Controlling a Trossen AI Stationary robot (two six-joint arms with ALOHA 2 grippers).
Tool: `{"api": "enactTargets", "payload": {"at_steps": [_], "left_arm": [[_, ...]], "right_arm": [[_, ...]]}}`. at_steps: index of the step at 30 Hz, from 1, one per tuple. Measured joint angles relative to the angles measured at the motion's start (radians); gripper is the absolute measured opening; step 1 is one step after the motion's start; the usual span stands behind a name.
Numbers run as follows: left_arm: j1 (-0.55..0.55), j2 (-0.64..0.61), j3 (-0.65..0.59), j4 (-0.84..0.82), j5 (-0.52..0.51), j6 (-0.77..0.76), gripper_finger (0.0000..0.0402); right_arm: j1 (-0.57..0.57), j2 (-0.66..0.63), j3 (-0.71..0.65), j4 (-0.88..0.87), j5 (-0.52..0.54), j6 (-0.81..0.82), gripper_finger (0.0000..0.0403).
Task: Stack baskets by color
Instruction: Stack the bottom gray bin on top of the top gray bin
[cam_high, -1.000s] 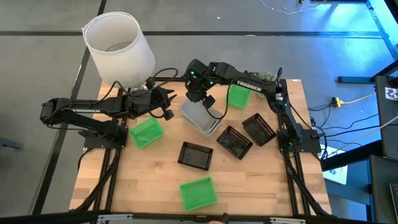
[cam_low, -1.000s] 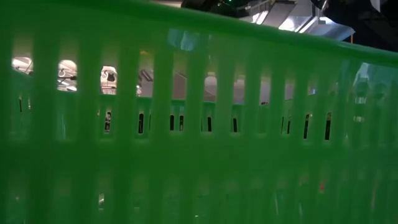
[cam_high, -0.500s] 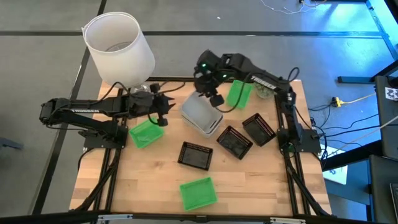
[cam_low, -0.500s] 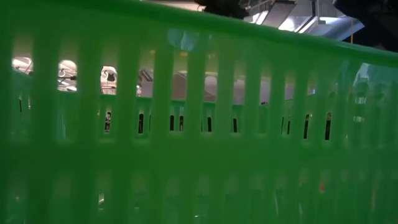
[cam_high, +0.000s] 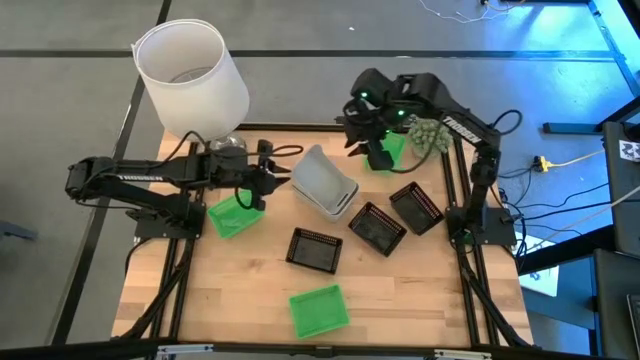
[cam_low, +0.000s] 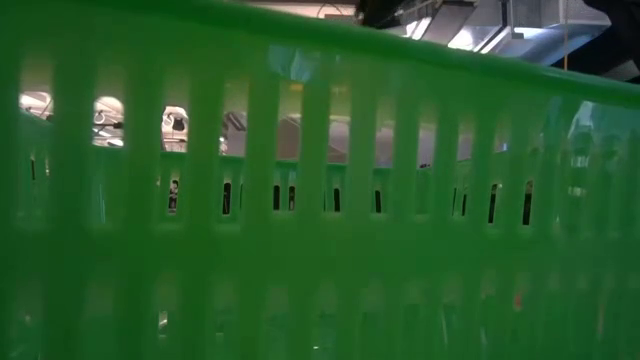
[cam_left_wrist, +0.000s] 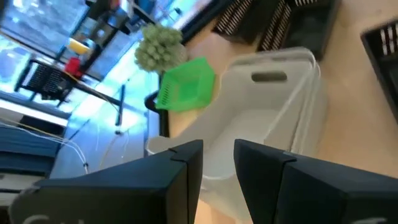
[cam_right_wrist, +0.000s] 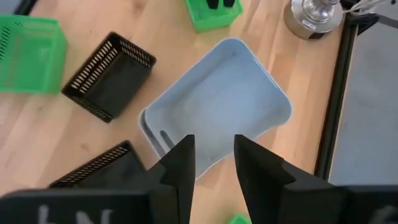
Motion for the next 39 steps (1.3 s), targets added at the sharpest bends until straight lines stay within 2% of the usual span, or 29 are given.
{"api": "enactTargets", "payload": {"at_steps": [5, 10, 14, 21, 24, 29, 35, 39], "left_arm": [[0.011, 0.066, 0.111, -0.062, -0.024, 0.063, 0.0085], [0.056, 0.156, 0.321, -0.342, 0.061, 0.069, 0.0085], [0.079, 0.266, 0.5, -0.58, 0.128, 0.045, 0.0085], [0.08, 0.493, 0.752, -0.835, 0.175, 0.005, 0.0085], [0.08, 0.568, 0.796, -0.899, 0.189, -0.007, 0.0085], [0.071, 0.63, 0.798, -0.951, 0.159, -0.008, 0.0085], [0.056, 0.637, 0.799, -0.946, 0.076, 0.016, 0.0085], [0.056, 0.638, 0.799, -0.949, 0.07, 0.018, 0.0085]], "right_arm": [[-0.035, -0.046, 0.0, 0.0, -0.093, 0.063, 0.0111], [-0.074, -0.082, 0.0, -0.002, -0.199, 0.064, 0.0111], [-0.096, -0.088, 0.0, -0.008, -0.205, 0.064, 0.0111], [-0.124, -0.088, 0.0, -0.058, -0.206, 0.064, 0.0111], [-0.132, -0.088, -0.001, -0.064, -0.206, 0.063, 0.0111], [-0.139, -0.088, -0.001, -0.072, -0.204, 0.062, 0.0111], [-0.139, -0.093, -0.001, -0.072, -0.205, 0.057, 0.0111], [-0.139, -0.1, -0.001, -0.072, -0.204, 0.057, 0.0111]]}}
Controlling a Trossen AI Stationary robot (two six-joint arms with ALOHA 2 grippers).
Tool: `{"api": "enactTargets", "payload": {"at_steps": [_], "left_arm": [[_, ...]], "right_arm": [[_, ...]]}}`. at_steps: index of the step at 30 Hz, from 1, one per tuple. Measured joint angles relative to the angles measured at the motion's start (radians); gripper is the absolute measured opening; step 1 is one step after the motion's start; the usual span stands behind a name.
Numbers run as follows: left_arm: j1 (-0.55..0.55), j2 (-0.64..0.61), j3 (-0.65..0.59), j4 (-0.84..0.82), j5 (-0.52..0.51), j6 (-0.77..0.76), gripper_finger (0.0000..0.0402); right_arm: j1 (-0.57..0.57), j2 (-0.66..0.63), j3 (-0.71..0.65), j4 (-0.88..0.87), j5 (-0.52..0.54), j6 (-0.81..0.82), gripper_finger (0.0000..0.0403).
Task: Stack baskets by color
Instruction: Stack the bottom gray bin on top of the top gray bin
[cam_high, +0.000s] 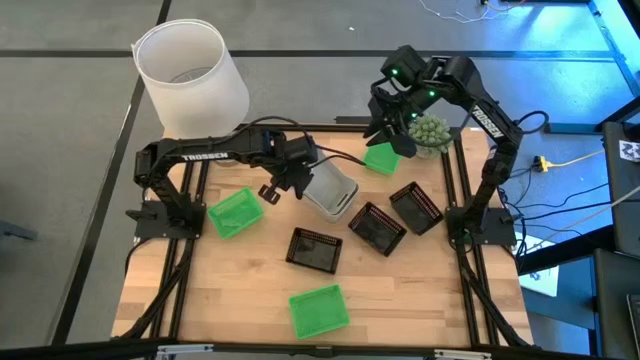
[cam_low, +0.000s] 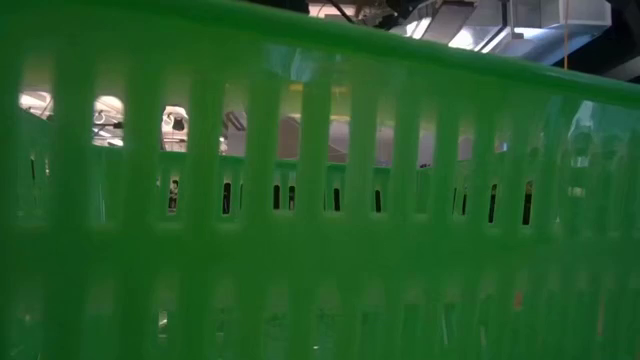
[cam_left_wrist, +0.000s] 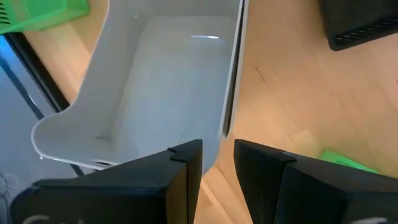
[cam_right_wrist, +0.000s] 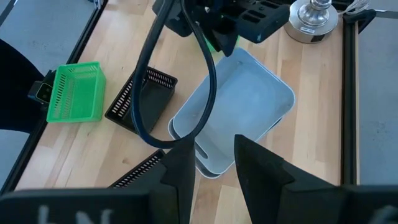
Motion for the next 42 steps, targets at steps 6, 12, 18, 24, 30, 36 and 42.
{"api": "enactTargets", "payload": {"at_steps": [6, 12, 18, 24, 30, 36, 42], "left_arm": [[0.0, 0.023, -0.001, -0.003, -0.006, 0.004, 0.0085], [0.0, 0.057, -0.001, 0.002, -0.075, -0.028, 0.0085], [-0.002, 0.073, -0.002, 0.006, -0.138, -0.019, 0.0071], [-0.012, 0.07, -0.002, 0.017, -0.17, 0.03, 0.0007], [-0.009, 0.061, 0.005, 0.025, -0.187, 0.026, 0.0001], [-0.004, 0.056, 0.112, 0.045, -0.051, 0.007, 0.0], [0.034, 0.055, 0.129, 0.083, 0.047, -0.063, 0.0]], "right_arm": [[0.0, -0.001, 0.0, 0.0, 0.0, 0.0, 0.0111], [0.0, -0.001, 0.0, 0.001, 0.0, 0.0, 0.0111], [0.0, -0.001, 0.0, 0.001, 0.0, 0.0, 0.0111], [0.0, -0.001, 0.0, 0.001, 0.0, 0.0, 0.0111], [0.0, -0.001, 0.0, 0.001, 0.0, 0.0, 0.0111], [0.0, -0.003, 0.0, 0.001, 0.0, 0.0, 0.0111], [0.0, -0.043, 0.0, 0.001, 0.0, -0.001, 0.0111]]}}
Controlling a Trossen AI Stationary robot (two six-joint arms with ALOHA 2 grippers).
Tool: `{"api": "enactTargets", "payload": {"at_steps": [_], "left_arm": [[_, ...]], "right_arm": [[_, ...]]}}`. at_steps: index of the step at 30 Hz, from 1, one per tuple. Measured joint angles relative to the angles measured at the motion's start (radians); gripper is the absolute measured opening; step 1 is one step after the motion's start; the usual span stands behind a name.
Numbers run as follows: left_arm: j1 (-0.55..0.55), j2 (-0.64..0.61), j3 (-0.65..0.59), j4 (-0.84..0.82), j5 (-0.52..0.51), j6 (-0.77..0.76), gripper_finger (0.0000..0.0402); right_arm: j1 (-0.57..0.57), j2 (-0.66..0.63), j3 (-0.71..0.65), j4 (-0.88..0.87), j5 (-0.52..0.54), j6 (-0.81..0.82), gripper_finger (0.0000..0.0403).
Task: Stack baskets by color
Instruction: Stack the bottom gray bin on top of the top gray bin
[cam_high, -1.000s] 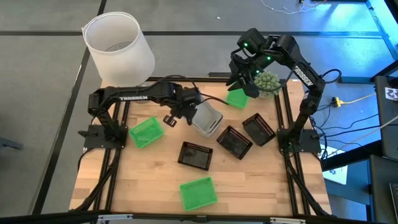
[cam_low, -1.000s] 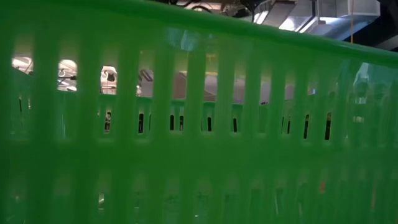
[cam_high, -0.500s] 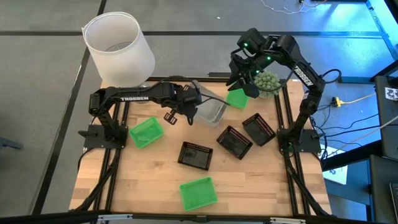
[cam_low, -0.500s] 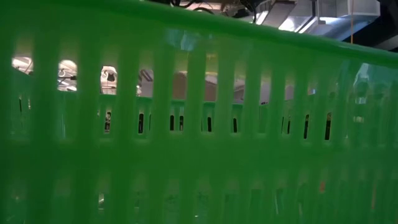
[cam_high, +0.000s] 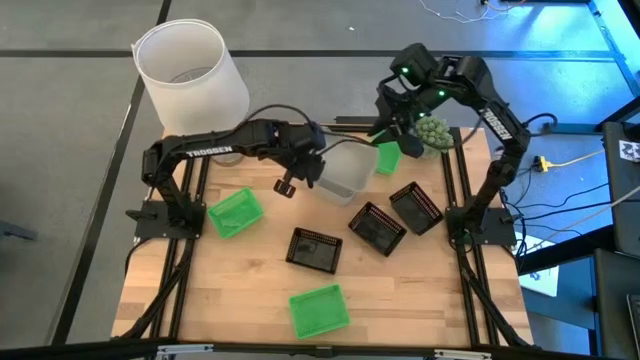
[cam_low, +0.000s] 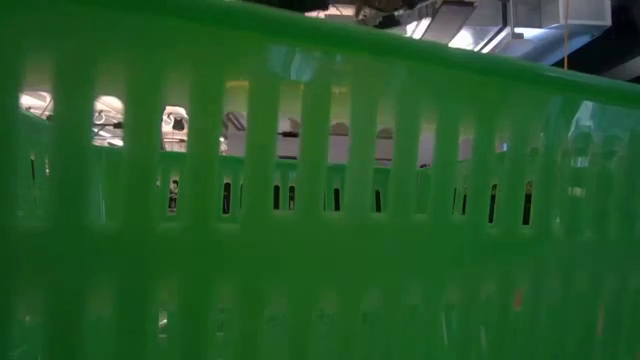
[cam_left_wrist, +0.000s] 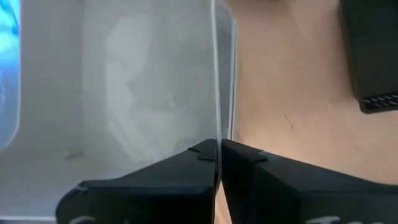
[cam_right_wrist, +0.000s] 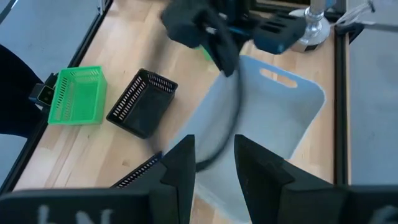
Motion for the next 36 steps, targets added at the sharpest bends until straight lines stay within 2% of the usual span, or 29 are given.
{"api": "enactTargets", "payload": {"at_steps": [4, 9, 25, 31, 36], "left_arm": [[0.021, 0.0, -0.029, 0.0, 0.014, -0.019, 0.0], [0.038, 0.001, -0.055, 0.033, 0.107, -0.016, 0.0], [0.076, 0.001, -0.127, 0.079, 0.097, -0.009, 0.0], [0.081, 0.001, -0.147, 0.087, 0.181, 0.006, 0.0], [0.081, 0.001, -0.187, 0.095, 0.198, 0.053, 0.0]], "right_arm": [[0.0, -0.036, 0.0, 0.003, 0.0, 0.0, 0.0111], [0.0, -0.084, 0.0, 0.007, 0.0, -0.013, 0.0111], [0.0, -0.137, 0.0, 0.017, -0.001, -0.021, 0.0111], [0.0, -0.137, 0.0, 0.017, -0.001, -0.022, 0.0111], [0.0, -0.137, 0.0, 0.017, -0.001, -0.022, 0.0111]]}}
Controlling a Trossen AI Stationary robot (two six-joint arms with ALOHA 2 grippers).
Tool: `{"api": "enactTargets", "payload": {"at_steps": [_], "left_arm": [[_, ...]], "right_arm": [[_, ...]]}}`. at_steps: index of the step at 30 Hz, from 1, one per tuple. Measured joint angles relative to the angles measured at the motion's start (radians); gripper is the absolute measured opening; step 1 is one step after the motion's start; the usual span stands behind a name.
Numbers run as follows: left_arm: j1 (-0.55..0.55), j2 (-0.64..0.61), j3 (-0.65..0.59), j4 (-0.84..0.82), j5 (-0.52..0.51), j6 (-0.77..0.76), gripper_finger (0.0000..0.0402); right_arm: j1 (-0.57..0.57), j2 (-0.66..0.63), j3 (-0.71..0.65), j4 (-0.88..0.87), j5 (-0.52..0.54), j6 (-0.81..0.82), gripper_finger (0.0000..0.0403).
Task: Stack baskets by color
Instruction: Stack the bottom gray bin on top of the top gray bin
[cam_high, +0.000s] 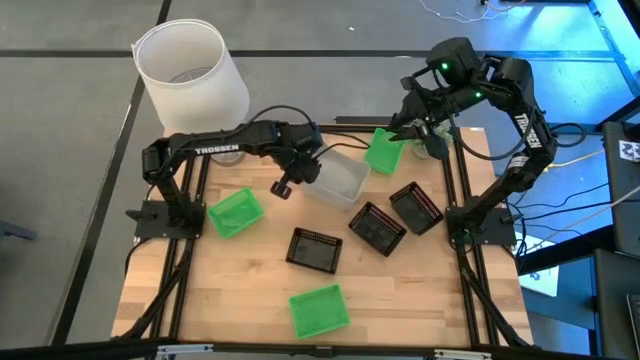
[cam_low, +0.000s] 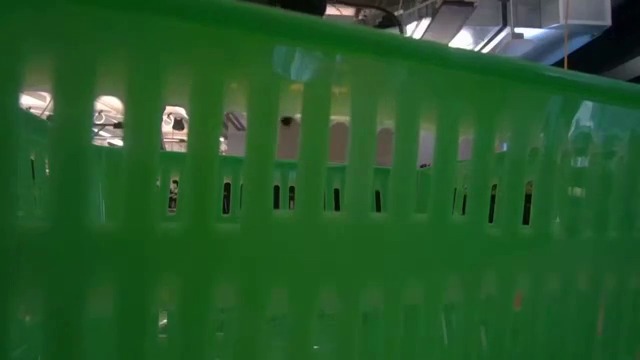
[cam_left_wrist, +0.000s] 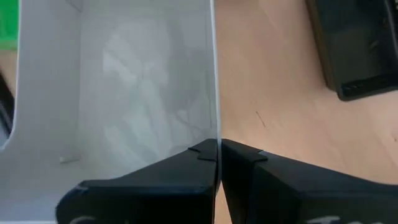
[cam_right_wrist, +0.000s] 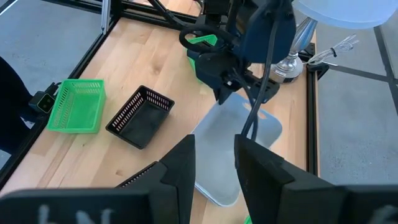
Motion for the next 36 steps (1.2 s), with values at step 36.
{"api": "enactTargets", "payload": {"at_steps": [36], "left_arm": [[-0.039, -0.178, -0.029, 0.168, -0.303, -0.251, 0.0039]], "right_arm": [[0.0, 0.002, -0.083, -0.018, 0.105, 0.005, 0.0102]]}}
